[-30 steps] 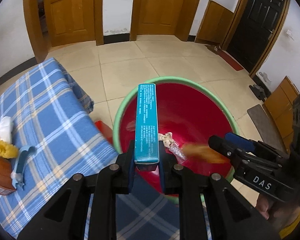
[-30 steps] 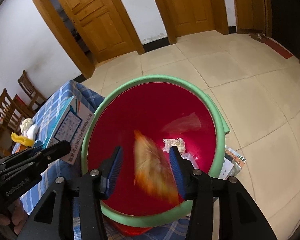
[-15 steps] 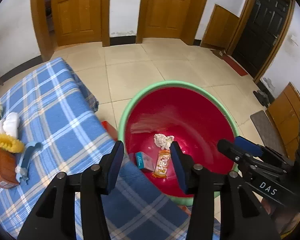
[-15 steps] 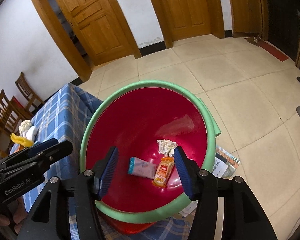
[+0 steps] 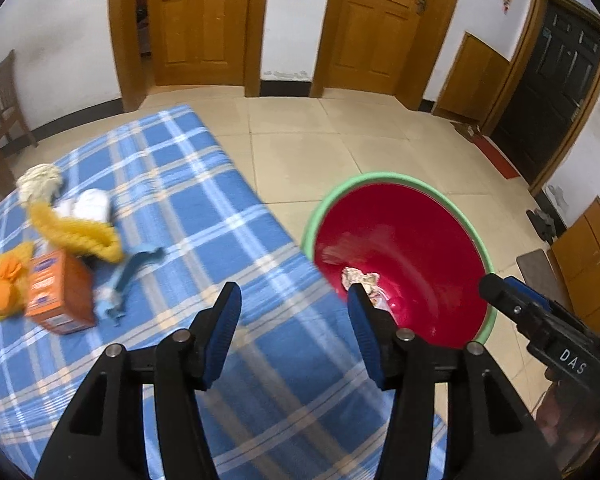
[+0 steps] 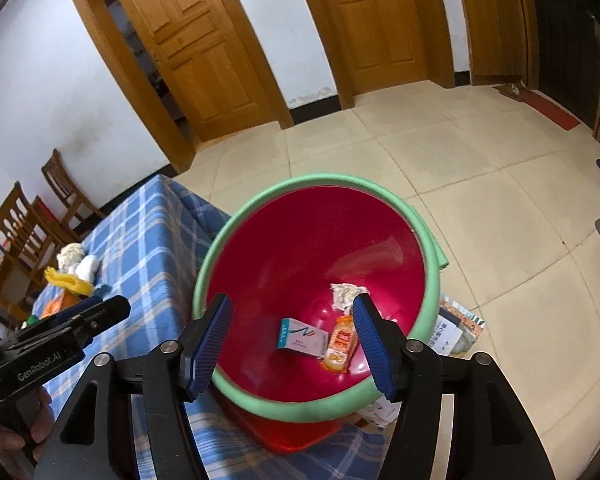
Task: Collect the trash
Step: 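Withdraw both tools from the bin back toward the table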
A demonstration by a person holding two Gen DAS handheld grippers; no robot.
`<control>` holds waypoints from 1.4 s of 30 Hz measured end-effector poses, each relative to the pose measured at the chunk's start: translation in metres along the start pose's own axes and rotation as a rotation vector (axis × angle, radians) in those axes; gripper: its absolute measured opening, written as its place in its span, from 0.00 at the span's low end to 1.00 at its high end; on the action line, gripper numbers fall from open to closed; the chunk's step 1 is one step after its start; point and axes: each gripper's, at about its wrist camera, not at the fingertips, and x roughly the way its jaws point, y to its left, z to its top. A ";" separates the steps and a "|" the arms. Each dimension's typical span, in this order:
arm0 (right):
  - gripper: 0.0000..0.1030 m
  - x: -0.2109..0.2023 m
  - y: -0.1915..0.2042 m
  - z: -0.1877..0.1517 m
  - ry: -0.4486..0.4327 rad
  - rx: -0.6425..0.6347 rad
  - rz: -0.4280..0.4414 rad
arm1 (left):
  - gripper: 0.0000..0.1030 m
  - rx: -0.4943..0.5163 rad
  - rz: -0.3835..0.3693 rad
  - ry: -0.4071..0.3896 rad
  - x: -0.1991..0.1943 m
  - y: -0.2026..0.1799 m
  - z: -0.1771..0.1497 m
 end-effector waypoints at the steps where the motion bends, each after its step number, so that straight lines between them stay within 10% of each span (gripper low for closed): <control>1: 0.63 -0.001 0.003 -0.001 -0.001 -0.004 0.003 | 0.54 -0.006 0.006 -0.007 -0.004 0.004 -0.001; 42: 0.63 0.087 0.232 0.004 0.154 -0.404 0.255 | 0.54 -0.399 0.340 -0.062 -0.053 0.241 -0.033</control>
